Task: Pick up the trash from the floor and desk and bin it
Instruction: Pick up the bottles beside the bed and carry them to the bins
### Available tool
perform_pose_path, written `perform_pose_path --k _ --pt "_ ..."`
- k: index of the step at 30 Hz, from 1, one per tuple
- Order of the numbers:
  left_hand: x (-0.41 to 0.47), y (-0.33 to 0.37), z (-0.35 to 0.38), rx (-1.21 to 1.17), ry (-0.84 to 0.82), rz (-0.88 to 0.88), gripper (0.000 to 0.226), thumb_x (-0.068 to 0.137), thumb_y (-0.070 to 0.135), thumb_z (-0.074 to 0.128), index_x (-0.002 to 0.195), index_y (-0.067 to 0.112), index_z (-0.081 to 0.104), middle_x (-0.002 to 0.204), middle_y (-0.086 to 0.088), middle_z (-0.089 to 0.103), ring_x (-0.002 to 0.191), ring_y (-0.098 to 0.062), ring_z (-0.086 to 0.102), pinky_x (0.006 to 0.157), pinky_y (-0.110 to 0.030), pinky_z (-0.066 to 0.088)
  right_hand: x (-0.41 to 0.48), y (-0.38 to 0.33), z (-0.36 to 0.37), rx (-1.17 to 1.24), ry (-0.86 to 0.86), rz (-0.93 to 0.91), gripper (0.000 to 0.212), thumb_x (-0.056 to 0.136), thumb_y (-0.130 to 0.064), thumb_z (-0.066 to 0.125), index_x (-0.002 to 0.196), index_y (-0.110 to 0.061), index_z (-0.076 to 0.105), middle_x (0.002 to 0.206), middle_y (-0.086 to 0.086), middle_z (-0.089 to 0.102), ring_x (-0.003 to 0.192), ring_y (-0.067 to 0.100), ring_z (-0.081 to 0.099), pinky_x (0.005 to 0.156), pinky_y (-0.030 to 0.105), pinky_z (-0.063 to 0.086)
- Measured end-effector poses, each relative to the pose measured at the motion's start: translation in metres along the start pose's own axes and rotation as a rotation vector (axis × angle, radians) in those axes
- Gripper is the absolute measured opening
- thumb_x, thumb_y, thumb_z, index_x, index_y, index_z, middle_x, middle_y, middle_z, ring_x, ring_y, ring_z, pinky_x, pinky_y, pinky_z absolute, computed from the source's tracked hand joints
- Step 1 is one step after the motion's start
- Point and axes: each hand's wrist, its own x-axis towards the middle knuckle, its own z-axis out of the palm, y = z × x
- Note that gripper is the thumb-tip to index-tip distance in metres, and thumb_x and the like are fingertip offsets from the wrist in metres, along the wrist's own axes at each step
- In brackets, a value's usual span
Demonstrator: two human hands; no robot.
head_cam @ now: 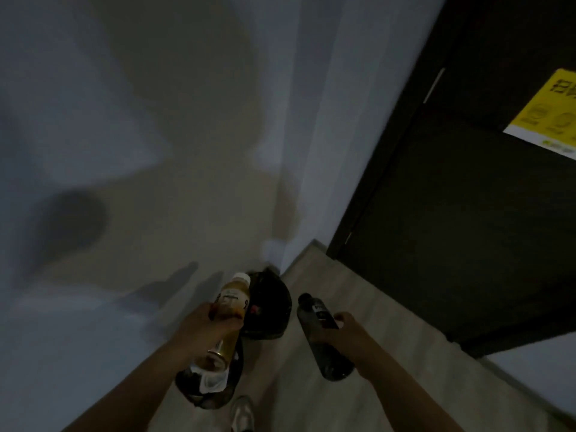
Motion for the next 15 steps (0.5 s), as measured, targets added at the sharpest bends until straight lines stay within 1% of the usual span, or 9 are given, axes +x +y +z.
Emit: perform_pose_path --k 1,3,4,5,7,9,11,13,15 --pt "0.018 0.001 -0.001 0.028 -0.008 -0.026 0.017 0.079 0.029 0.072 0.083 0.022 0.057 0.065 0.004 0.069 0.057 -0.010 0.065 0.048 -0.018 0.044 0.016 -0.004 0.002 0.001 0.003 0.048 0.089 0.078 -0.028 0.077 0.147 -0.012 0.023 0.127 0.015 0.050 0.078 0.015 0.058 0.057 0.023 0.048" --pt "0.053 0.002 -0.003 0.107 -0.039 -0.066 0.019 0.081 0.030 0.070 0.082 0.013 0.063 0.071 -0.002 0.067 0.062 -0.013 0.062 0.056 -0.019 0.043 0.050 -0.008 0.008 -0.029 -0.001 0.120 0.084 0.077 -0.030 0.077 0.143 -0.008 0.029 0.129 0.018 0.051 0.090 0.024 0.060 0.070 0.031 0.051" --pt "0.070 0.000 -0.003 0.141 -0.050 -0.082 0.021 0.083 0.030 0.069 0.080 0.010 0.061 0.072 -0.004 0.062 0.062 -0.013 0.057 0.058 -0.021 0.041 0.067 -0.008 0.011 -0.038 -0.010 0.152 0.081 0.076 -0.030 0.078 0.140 -0.005 0.033 0.128 0.020 0.052 0.098 0.030 0.061 0.077 0.036 0.052" --pt "0.087 -0.003 -0.003 0.164 -0.059 -0.093 0.021 0.083 0.029 0.069 0.077 0.012 0.057 0.072 -0.005 0.056 0.062 -0.013 0.052 0.058 -0.022 0.039 0.084 -0.009 0.014 -0.043 -0.018 0.183 0.078 0.076 -0.028 0.079 0.137 -0.001 0.038 0.126 0.023 0.054 0.103 0.035 0.061 0.082 0.040 0.052" --pt "0.116 -0.010 0.000 0.200 -0.065 -0.126 0.022 0.083 0.028 0.070 0.074 0.017 0.053 0.072 -0.002 0.053 0.065 -0.013 0.051 0.060 -0.025 0.038 0.113 -0.009 0.020 -0.064 -0.037 0.239 0.072 0.075 -0.026 0.079 0.131 0.005 0.046 0.121 0.025 0.057 0.107 0.039 0.061 0.090 0.046 0.052" --pt "0.143 -0.018 0.006 0.193 -0.072 -0.172 0.022 0.082 0.026 0.071 0.069 0.024 0.053 0.071 0.004 0.055 0.065 -0.010 0.053 0.060 -0.022 0.038 0.140 -0.007 0.025 -0.096 -0.059 0.292 0.071 0.074 -0.028 0.080 0.128 0.005 0.049 0.120 0.024 0.058 0.106 0.039 0.061 0.091 0.046 0.052" --pt "0.168 -0.027 0.013 0.159 -0.085 -0.220 0.018 0.082 0.024 0.071 0.071 0.026 0.056 0.073 0.007 0.056 0.072 -0.013 0.057 0.059 -0.017 0.039 0.170 -0.001 0.028 -0.106 -0.070 0.324 0.071 0.072 -0.027 0.081 0.128 0.005 0.050 0.119 0.024 0.059 0.103 0.036 0.063 0.085 0.041 0.054" --pt "0.192 -0.039 0.021 0.141 -0.075 -0.260 0.014 0.082 0.026 0.070 0.084 0.017 0.059 0.081 0.003 0.058 0.088 -0.020 0.059 0.073 -0.023 0.045 0.201 0.006 0.031 -0.103 -0.072 0.363 0.072 0.072 -0.026 0.082 0.129 0.003 0.049 0.117 0.023 0.061 0.099 0.034 0.065 0.079 0.037 0.055" --pt "0.218 -0.053 0.033 0.148 -0.057 -0.304 0.034 0.075 0.035 0.071 0.094 0.011 0.057 0.092 -0.003 0.060 0.095 -0.024 0.059 0.084 -0.031 0.046 0.234 0.015 0.035 -0.114 -0.080 0.395 0.074 0.071 -0.026 0.082 0.131 0.001 0.048 0.117 0.022 0.060 0.099 0.033 0.064 0.081 0.038 0.055"
